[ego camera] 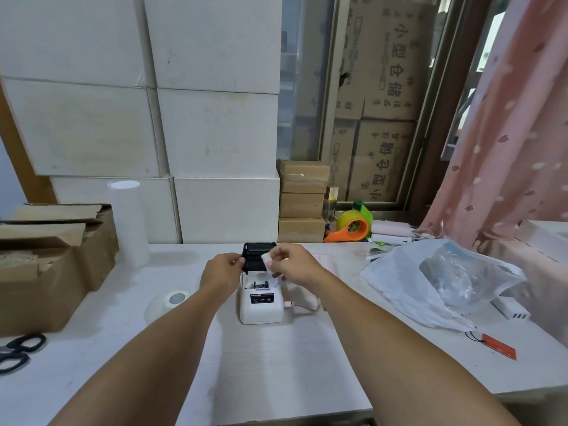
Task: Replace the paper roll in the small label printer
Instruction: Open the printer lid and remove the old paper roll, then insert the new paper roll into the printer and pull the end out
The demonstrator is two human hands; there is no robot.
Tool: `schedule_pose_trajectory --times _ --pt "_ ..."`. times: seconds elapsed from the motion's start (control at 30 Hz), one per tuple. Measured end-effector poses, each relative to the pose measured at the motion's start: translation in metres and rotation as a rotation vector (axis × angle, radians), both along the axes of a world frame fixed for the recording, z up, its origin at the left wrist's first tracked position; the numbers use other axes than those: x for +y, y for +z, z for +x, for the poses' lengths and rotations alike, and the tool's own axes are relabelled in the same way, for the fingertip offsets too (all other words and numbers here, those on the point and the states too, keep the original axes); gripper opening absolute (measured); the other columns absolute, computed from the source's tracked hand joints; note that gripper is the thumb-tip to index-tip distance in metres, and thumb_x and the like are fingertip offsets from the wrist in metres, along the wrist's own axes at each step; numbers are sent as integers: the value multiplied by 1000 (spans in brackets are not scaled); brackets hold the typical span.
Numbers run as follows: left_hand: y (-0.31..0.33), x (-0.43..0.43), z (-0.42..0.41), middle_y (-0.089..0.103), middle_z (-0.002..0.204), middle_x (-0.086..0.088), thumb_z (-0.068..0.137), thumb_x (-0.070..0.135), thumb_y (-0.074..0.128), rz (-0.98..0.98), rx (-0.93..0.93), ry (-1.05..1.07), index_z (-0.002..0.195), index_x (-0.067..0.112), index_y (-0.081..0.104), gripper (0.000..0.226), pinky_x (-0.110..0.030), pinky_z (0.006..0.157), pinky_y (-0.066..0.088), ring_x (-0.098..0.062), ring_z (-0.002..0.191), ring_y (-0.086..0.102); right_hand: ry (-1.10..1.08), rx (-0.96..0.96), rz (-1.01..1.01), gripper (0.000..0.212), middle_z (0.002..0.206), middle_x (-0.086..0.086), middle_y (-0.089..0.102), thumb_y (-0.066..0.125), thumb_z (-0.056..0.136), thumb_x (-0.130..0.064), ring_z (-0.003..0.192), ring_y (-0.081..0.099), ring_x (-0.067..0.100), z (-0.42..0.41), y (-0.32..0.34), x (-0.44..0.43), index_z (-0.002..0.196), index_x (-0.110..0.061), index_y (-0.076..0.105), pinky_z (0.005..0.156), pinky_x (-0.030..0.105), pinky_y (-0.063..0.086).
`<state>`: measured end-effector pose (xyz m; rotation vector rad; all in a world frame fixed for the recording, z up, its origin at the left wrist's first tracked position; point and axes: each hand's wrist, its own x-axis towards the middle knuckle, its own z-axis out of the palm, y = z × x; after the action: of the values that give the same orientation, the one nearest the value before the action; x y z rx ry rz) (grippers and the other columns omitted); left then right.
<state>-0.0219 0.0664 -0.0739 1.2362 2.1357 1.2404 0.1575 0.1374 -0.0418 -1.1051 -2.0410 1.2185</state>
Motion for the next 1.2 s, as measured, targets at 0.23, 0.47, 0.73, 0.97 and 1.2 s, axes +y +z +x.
schedule_pose_trajectory --times 0.23,0.47,0.73,0.97,1.2 --pt "1 -2 5 77 92 -9 102 28 50 -17 35 10 88 24 72 27 -42 81 56 -35 83 73 -270 125 81 17 102 0 69 71 96 -14 80 80 23 36 5 8 110 -20 64 87 48 64" --pt "0 -2 8 76 89 -7 103 28 49 -29 70 30 81 28 67 29 -39 77 54 -34 80 73 -591 -235 258 16 103 0 72 72 89 -32 95 68 26 88 -4 14 101 -28 62 79 38 58" --pt "-3 0 8 76 86 -10 102 28 50 -30 67 51 83 19 71 30 -42 77 55 -37 80 72 -718 -523 210 27 116 7 70 62 99 -25 93 60 26 132 -31 15 125 -19 62 73 31 47" --pt "-3 1 9 76 88 -10 102 29 49 -23 57 64 86 19 71 29 -41 78 55 -37 80 72 -707 -548 185 22 101 3 62 60 97 -27 89 58 26 139 -44 15 117 -18 62 72 33 47" --pt "-6 4 8 75 87 -11 103 27 49 -15 83 71 89 19 72 29 -40 78 55 -34 74 71 -688 -575 188 18 99 4 61 59 97 -28 88 59 27 139 -46 12 110 -16 58 73 33 49"
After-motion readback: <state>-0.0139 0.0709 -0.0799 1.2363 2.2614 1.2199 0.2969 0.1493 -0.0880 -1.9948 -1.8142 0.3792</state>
